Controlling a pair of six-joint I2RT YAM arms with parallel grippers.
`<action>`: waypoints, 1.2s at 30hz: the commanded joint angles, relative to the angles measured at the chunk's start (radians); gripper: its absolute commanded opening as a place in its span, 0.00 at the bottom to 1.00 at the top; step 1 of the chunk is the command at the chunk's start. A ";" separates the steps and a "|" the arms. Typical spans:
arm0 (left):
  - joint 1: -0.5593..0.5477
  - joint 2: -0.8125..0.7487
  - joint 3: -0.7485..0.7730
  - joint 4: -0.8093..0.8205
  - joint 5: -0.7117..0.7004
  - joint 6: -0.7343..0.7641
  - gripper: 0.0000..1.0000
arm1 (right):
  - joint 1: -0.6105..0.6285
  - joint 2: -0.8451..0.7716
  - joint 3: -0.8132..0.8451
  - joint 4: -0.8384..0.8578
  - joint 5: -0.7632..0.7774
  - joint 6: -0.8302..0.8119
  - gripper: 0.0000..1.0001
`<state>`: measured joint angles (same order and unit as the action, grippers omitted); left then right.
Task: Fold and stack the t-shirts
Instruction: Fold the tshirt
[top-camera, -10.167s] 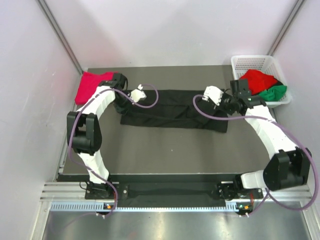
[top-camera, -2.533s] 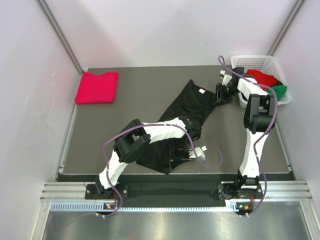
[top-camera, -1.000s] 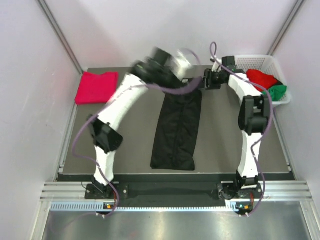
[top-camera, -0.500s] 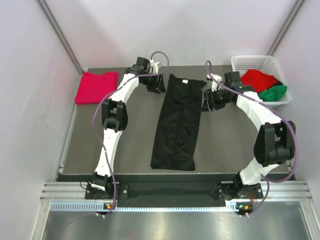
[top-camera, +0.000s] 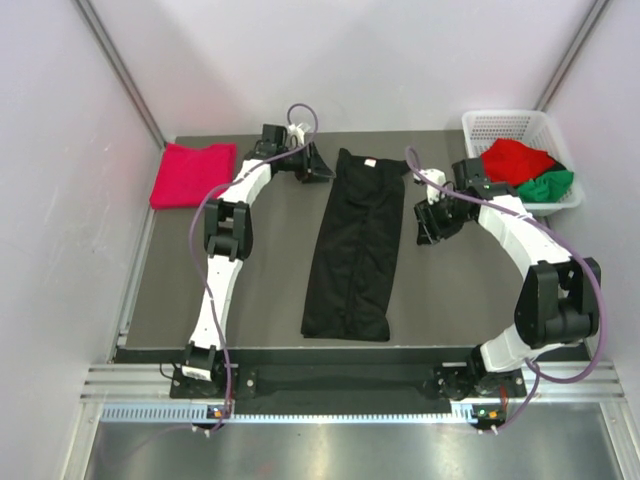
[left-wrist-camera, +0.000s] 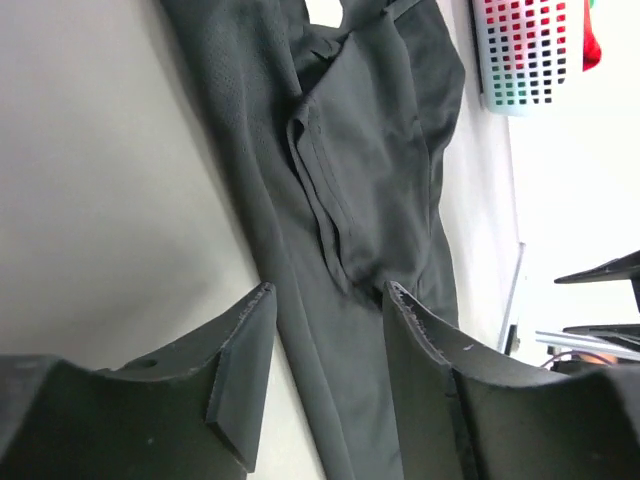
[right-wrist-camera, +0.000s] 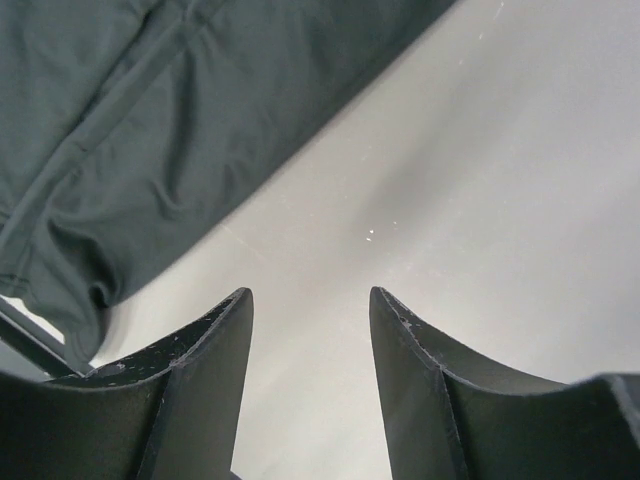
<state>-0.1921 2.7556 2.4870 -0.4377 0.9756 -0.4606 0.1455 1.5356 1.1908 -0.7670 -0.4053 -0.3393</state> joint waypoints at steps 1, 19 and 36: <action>-0.026 0.061 0.001 0.166 0.077 -0.108 0.50 | -0.009 -0.005 0.013 -0.018 0.017 -0.050 0.51; -0.034 0.153 0.115 0.113 -0.109 -0.012 0.00 | -0.040 0.112 0.167 0.001 0.080 -0.053 0.50; 0.051 0.021 0.044 -0.108 -0.190 0.204 0.26 | -0.015 0.274 0.326 0.064 0.054 0.005 0.51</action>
<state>-0.1001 2.8307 2.5614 -0.4488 0.8402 -0.3355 0.1177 1.7973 1.4509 -0.7345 -0.3336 -0.3573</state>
